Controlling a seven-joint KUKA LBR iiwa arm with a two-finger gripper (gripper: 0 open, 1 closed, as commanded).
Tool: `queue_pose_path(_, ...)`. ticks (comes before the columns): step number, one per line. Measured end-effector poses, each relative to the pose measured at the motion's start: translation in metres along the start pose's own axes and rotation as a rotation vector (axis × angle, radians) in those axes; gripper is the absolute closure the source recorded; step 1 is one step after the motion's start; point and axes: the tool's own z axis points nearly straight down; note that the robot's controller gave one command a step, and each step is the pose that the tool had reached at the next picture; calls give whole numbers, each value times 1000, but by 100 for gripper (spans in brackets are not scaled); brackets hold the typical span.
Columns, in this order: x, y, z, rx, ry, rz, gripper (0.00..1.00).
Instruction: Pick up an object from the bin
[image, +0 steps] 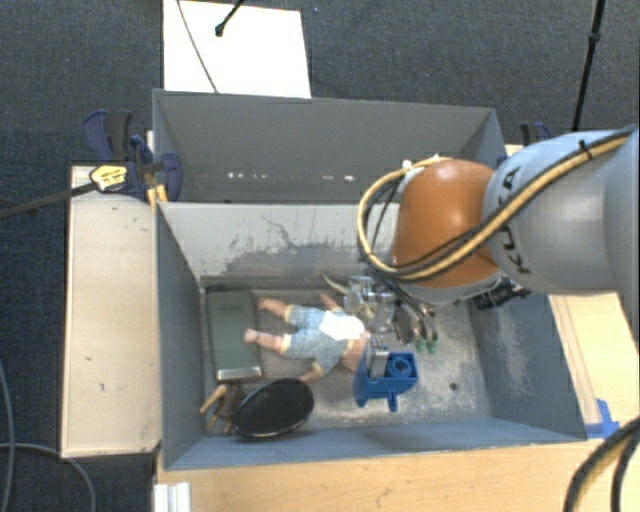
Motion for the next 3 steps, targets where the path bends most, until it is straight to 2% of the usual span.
queue_pose_path(1,-2,0,-5,0,-8,2,0)
queue_pose_path(2,-45,40,55,1,16,-49,0)
queue_pose_path(3,-45,42,1,-1,-12,80,0)
